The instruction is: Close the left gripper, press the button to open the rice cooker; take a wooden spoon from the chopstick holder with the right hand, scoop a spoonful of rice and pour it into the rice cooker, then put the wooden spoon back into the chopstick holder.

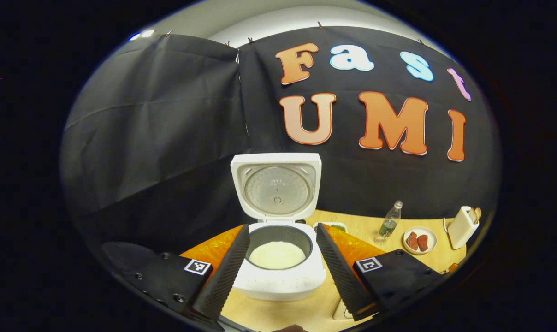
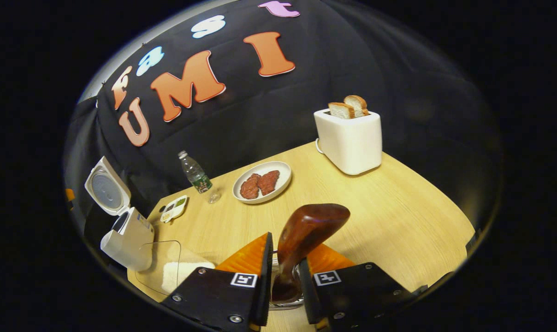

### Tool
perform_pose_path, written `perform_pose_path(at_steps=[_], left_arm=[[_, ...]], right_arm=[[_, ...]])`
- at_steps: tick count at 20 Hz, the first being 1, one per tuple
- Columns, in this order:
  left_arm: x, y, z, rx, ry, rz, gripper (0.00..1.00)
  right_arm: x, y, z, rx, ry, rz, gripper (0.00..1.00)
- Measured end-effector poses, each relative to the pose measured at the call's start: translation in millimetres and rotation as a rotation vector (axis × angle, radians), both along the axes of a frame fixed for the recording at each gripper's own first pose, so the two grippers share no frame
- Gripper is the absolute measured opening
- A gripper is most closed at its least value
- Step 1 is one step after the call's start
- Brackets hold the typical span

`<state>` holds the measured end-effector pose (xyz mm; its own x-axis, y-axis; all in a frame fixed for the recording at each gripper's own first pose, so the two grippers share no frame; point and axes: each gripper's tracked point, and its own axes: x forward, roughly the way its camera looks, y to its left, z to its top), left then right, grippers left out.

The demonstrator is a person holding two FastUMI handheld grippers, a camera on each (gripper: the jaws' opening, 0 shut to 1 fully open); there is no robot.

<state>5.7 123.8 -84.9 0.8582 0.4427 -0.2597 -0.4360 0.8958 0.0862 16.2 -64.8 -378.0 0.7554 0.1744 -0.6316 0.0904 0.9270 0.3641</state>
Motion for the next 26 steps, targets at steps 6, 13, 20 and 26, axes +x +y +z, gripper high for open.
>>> perform_pose_path(at_steps=[6, 13, 20, 26], left_arm=[[67, 42, 58, -0.051, -0.048, -0.071, 0.91], [159, 85, 85, -0.017, -0.038, -0.117, 0.94], [238, 131, 47, -0.164, 0.108, -0.078, 0.94], [259, 146, 14, -0.198, 0.278, -0.034, 0.94]], right_arm=[[-3, -32, 38, -0.093, -0.027, -0.084, 0.74], [-14, -43, 126, -0.181, -0.136, -0.127, 0.87], [-30, -34, 197, -0.215, -0.227, -0.120, 0.89], [-18, -22, 224, -0.224, -0.285, -0.073, 0.89]])
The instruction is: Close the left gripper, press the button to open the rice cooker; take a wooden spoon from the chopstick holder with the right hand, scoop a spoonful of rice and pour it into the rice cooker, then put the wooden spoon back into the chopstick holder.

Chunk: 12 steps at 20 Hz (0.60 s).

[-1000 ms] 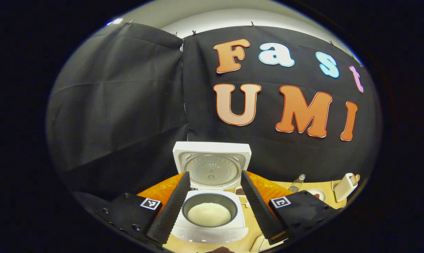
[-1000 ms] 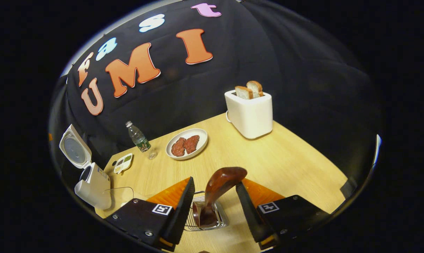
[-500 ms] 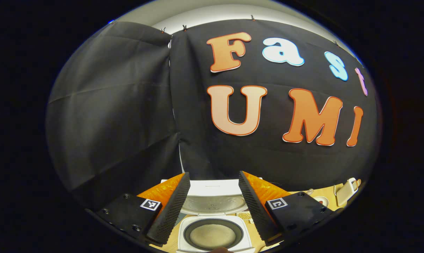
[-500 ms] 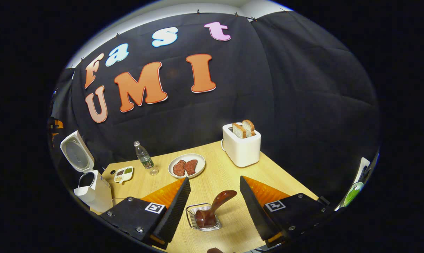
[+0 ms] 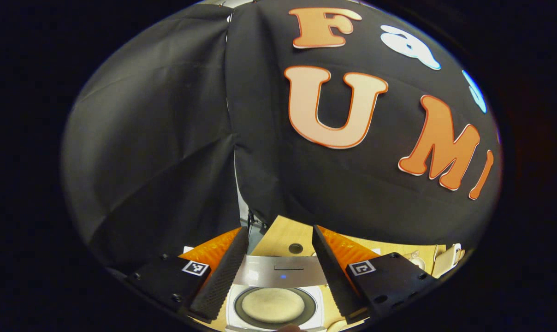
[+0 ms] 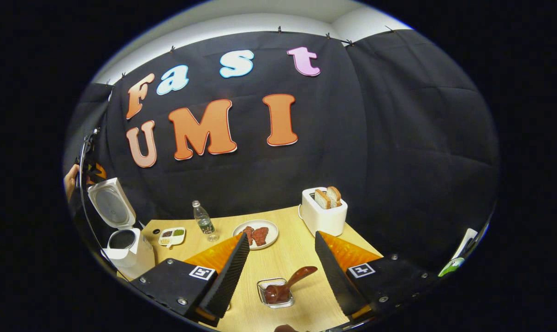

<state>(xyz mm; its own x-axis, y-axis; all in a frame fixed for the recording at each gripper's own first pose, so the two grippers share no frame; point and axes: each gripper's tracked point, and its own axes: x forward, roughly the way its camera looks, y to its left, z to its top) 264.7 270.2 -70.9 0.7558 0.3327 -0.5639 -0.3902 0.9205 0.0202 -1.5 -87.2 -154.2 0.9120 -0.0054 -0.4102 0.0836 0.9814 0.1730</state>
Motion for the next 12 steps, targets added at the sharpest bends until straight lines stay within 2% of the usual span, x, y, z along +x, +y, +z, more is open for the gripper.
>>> perform_pose_path(at_steps=[3, 5, 8, 12], left_arm=[[-10, -7, -18, 0.009, 0.132, -0.036, 0.94], [-22, -14, -37, -0.068, 0.250, -0.026, 0.92], [-69, -20, -82, -0.147, 0.461, 0.030, 0.94], [-120, -36, -116, -0.187, 0.569, 0.024, 0.94]], right_arm=[[4, 6, -3, 0.003, 0.004, 0.035, 0.89], [5, 7, -7, -0.007, 0.010, 0.056, 0.89], [7, 9, -11, -0.015, 0.014, 0.087, 0.89], [15, 13, -18, 0.004, 0.023, 0.115, 0.89]])
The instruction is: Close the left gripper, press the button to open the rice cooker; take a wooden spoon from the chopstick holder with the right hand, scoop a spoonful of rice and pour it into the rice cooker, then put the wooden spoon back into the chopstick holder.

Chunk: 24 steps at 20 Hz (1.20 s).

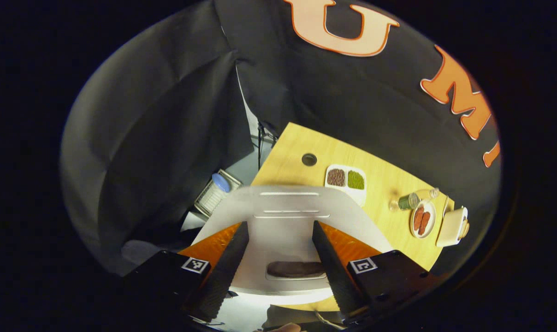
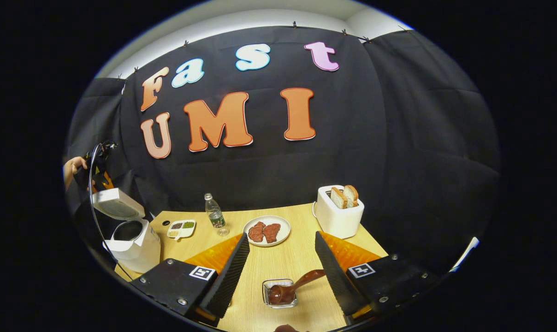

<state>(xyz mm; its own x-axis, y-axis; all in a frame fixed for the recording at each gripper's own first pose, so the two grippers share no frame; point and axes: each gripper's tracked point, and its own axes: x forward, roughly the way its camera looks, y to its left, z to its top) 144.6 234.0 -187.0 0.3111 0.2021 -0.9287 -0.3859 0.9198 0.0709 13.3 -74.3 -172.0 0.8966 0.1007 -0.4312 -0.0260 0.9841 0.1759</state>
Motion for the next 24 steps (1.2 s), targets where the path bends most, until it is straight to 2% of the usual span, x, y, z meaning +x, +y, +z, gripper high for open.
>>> perform_pose_path(at_steps=[3, 8, 9, 10, 11, 12, 13, 16, 18, 19, 20, 21, 22, 24], left_arm=[[-31, -16, -43, -0.042, 0.081, 0.013, 0.94], [-75, -29, -119, -0.117, 0.186, 0.085, 0.96], [-80, -30, -122, -0.133, 0.199, 0.108, 0.96], [-72, -26, -126, -0.116, 0.159, 0.116, 0.96], [-78, -31, -121, -0.129, 0.194, 0.118, 0.97], [-72, -25, -119, -0.108, 0.160, 0.102, 0.97], [-74, -27, -118, -0.114, 0.180, 0.102, 0.98], [-71, -25, -117, -0.096, 0.133, 0.101, 0.99], [-70, -25, -117, -0.066, 0.089, 0.058, 0.99], [-69, -26, -117, -0.042, 0.048, 0.022, 0.98], [-68, -28, -117, -0.014, -0.007, -0.012, 1.00], [-67, -28, -115, 0.014, -0.068, -0.038, 0.97], [-68, -29, -113, 0.040, -0.135, -0.050, 0.97], [-68, -27, -113, 0.083, -0.238, -0.046, 1.00]], right_arm=[[8, 9, -4, 0.011, 0.002, 0.028, 0.90], [11, 34, -14, 0.029, 0.021, 0.093, 0.89], [11, 38, -16, 0.026, 0.026, 0.106, 0.89], [12, 41, -16, 0.019, 0.029, 0.115, 0.89], [11, 44, -18, 0.015, 0.031, 0.128, 0.89], [10, 48, -20, 0.011, 0.035, 0.138, 0.89], [9, 51, -22, 0.009, 0.038, 0.146, 0.89], [8, 59, -23, 0.022, 0.043, 0.159, 0.89], [6, 67, -28, 0.024, 0.047, 0.174, 0.89], [6, 69, -30, 0.016, 0.045, 0.182, 0.89], [7, 72, -28, 0.016, 0.035, 0.188, 0.90], [8, 77, -25, 0.022, 0.023, 0.198, 0.94], [8, 83, -25, 0.030, 0.012, 0.208, 0.89], [12, 93, -21, 0.041, -0.009, 0.219, 0.90]])
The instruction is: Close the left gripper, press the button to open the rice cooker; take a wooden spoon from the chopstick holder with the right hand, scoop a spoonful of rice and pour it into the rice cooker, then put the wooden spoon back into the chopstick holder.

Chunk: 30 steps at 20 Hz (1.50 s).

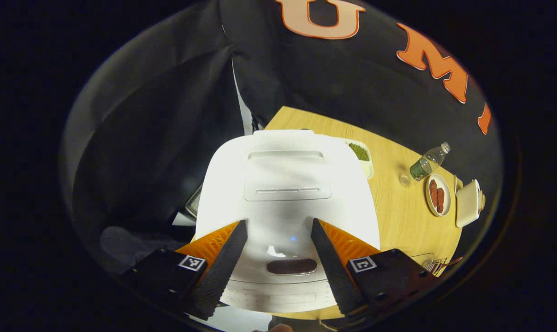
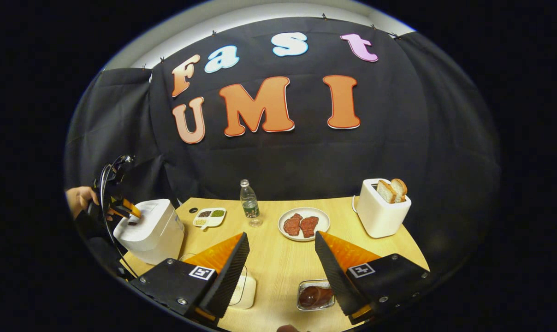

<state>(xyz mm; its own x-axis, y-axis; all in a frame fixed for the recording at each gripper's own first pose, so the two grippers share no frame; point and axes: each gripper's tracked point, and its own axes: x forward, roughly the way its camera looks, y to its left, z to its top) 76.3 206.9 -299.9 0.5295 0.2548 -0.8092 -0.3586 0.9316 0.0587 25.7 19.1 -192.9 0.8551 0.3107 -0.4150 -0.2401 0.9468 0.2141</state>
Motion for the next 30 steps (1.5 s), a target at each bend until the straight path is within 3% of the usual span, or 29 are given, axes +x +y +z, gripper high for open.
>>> perform_pose_path(at_steps=[5, 10, 12, 13, 14, 16, 23, 25, 30], left_arm=[[-3, -18, 28, 0.054, -0.265, 0.011, 0.99], [-15, -57, 131, 0.219, -0.574, -0.105, 0.99], [-25, -84, 169, 0.199, -0.667, -0.153, 0.96], [-30, -98, 187, 0.183, -0.711, -0.182, 0.98], [-29, -116, 203, 0.190, -0.751, -0.199, 0.96], [-31, -133, 229, 0.222, -0.834, -0.225, 0.98], [-40, -166, 260, 0.246, -0.917, -0.292, 0.99], [-37, -171, 264, 0.278, -0.923, -0.319, 0.94], [-30, -182, 277, 0.294, -0.964, -0.364, 0.98]], right_arm=[[12, 25, 16, 0.013, -0.060, 0.018, 0.90], [20, 48, 48, 0.030, -0.165, 0.018, 0.90], [20, 55, 55, 0.027, -0.199, 0.025, 0.90], [20, 60, 57, 0.025, -0.205, 0.031, 0.94], [18, 64, 57, 0.027, -0.207, 0.041, 0.89], [17, 71, 59, 0.030, -0.207, 0.055, 0.90], [18, 83, 65, 0.021, -0.235, 0.063, 0.89], [19, 86, 63, 0.018, -0.228, 0.064, 0.89], [32, 97, 75, 0.024, -0.249, 0.068, 0.89]])
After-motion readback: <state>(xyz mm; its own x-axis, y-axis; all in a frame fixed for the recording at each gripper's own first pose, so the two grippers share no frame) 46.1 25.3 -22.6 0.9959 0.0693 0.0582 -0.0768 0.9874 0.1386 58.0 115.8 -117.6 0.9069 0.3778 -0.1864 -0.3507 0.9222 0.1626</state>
